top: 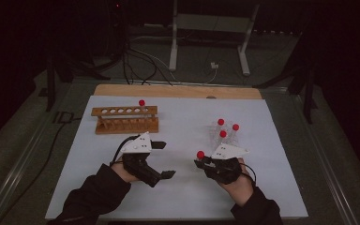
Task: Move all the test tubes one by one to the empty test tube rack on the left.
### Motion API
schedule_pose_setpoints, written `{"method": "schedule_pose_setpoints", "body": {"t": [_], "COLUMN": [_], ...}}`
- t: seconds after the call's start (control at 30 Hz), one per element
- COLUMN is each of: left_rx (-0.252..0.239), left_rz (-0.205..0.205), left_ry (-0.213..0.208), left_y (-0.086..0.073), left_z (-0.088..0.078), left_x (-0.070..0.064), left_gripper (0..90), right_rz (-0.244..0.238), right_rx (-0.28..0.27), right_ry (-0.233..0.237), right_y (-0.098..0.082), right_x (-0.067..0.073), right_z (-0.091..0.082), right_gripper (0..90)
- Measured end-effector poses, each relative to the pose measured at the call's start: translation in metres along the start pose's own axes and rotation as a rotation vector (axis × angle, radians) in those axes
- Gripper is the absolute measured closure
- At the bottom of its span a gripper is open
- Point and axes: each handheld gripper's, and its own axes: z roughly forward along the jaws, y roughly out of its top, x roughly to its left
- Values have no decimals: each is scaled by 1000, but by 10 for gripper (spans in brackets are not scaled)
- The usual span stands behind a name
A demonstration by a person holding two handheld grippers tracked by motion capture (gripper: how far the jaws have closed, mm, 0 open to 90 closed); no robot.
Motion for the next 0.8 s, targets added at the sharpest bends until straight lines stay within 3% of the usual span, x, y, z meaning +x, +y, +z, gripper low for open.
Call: {"method": "schedule_pose_setpoints", "body": {"t": [0.63,0.8], "left_rx": [1,-8], "left_rz": [54,67], "left_ry": [-68,-84], "left_y": [27,31], "left_z": [15,21], "left_x": [-6,-7], "left_gripper": [20,72], "right_rz": [-16,-18], "right_rx": [15,16], "right_ry": [56,66], "right_y": [1,1], "right_x": [12,14], "right_z": [7,7], "right_gripper": [752,752]}}
